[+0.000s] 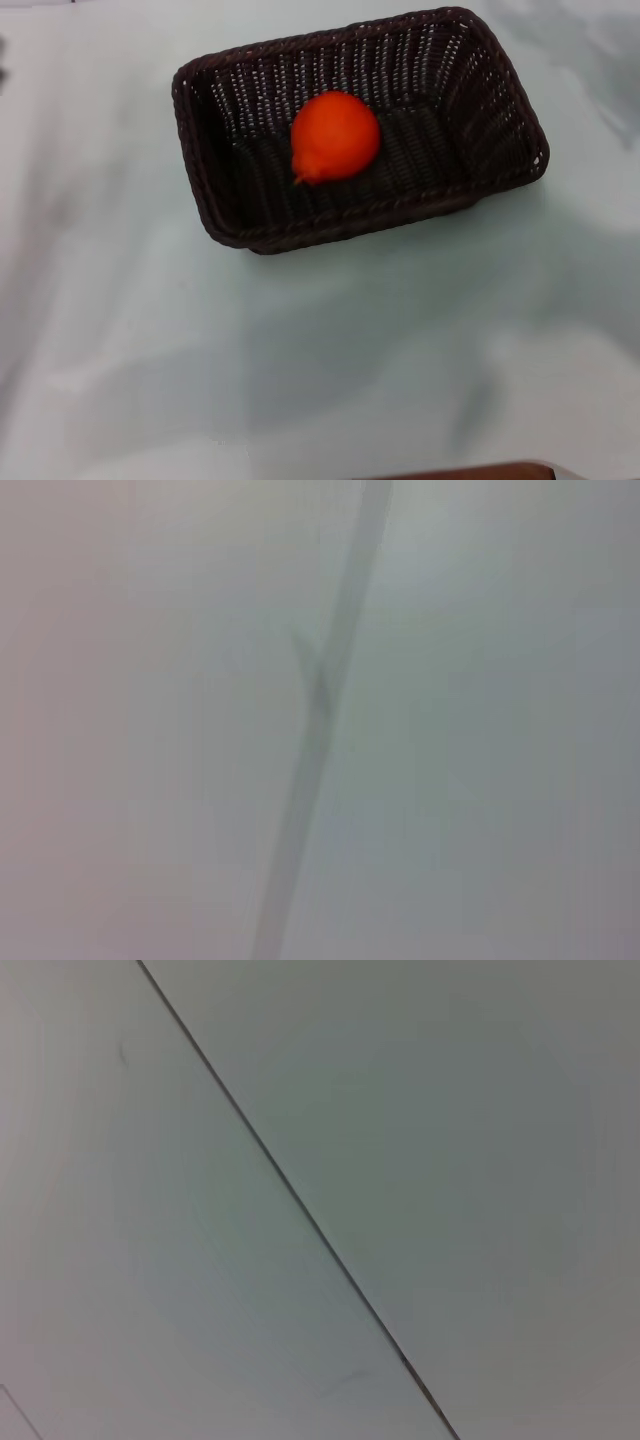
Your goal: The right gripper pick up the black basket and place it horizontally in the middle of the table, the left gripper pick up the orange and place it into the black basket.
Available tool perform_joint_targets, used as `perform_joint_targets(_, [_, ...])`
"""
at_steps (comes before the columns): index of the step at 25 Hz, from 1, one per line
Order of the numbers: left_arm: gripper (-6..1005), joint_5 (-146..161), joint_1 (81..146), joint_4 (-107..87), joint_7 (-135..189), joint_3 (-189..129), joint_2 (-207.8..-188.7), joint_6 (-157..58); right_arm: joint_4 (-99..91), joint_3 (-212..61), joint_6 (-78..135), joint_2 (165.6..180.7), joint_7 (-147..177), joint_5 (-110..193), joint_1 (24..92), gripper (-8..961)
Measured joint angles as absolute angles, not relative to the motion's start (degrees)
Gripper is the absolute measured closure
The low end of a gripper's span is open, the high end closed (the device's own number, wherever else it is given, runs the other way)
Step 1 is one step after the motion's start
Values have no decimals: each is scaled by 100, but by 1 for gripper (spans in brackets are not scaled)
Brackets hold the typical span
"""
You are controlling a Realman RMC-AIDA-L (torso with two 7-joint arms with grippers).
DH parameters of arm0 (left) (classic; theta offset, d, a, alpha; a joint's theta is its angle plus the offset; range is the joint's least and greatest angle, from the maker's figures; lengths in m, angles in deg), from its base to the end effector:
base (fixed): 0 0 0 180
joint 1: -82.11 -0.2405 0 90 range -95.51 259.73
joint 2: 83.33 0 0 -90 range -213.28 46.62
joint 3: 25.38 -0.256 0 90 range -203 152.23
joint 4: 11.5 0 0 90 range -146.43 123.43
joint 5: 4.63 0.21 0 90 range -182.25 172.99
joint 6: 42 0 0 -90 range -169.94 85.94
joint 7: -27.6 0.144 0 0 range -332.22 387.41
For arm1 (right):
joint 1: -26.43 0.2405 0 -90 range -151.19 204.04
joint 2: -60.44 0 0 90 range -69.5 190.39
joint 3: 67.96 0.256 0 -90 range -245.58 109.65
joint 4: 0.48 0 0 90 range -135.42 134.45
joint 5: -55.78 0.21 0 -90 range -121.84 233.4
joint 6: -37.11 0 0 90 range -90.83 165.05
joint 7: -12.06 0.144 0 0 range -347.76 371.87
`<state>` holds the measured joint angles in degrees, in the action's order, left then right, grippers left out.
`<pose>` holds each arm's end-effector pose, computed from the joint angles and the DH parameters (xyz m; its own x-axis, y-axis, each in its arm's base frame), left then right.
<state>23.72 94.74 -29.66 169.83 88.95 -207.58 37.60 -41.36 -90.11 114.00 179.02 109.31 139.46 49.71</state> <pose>-0.3215 0.2797 0.0068 0.4181 -0.1495 0.8960 0.8458 -0.2957 -0.4440 0.3265 0.3414 0.0990 -0.2765 0.3024 0.9122 0.9122 0.3813 0.1501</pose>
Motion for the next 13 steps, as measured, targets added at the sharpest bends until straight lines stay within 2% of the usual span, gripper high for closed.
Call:
perform_joint_targets(8, [146, 2332, 9099, -2865, 17024, 9853, -20743, 3842, -3887, -8917, 11318, 17958, 10576, 14327, 4975, 187])
perform_joint_targets(13, [146, 2332, 9056, -2862, 17031, 9992, -20743, 3840, -3292, -8758, 11500, 17992, 9449, 15318, 4936, 263])
